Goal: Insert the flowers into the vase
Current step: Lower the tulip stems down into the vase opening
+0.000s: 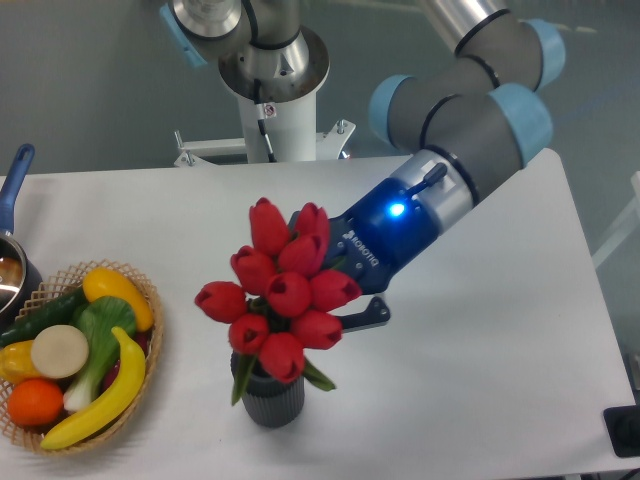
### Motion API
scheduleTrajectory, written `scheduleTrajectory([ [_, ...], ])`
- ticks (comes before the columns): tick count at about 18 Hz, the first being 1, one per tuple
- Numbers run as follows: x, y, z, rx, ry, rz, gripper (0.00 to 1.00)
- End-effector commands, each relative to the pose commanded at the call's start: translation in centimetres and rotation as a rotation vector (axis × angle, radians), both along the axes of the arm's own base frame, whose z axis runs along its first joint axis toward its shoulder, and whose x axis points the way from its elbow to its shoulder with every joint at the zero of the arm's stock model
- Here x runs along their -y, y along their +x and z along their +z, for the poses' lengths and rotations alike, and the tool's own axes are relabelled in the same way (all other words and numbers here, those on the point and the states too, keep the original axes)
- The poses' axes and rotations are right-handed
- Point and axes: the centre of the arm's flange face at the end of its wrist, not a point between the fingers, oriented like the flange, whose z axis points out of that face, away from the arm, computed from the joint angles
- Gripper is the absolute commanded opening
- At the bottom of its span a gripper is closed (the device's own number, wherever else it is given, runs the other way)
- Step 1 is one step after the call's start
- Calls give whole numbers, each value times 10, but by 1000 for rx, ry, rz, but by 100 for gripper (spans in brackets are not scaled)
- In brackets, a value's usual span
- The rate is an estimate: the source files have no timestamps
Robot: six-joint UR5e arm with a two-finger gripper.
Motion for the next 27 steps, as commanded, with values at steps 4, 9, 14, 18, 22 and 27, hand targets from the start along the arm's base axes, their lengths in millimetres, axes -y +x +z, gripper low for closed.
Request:
scheduleTrajectory([
  [4, 4, 9, -5, 13, -8, -2, 4],
  [9, -1, 0, -32, 21, -25, 1, 4],
  [14, -4, -5, -52, 19, -29, -4, 4],
  [18, 2, -1, -77, -2, -22, -13, 5],
  [22, 8, 2, -109, -15, -19, -22, 8],
  [27, 11, 5, -133, -14, -28, -29, 14],
])
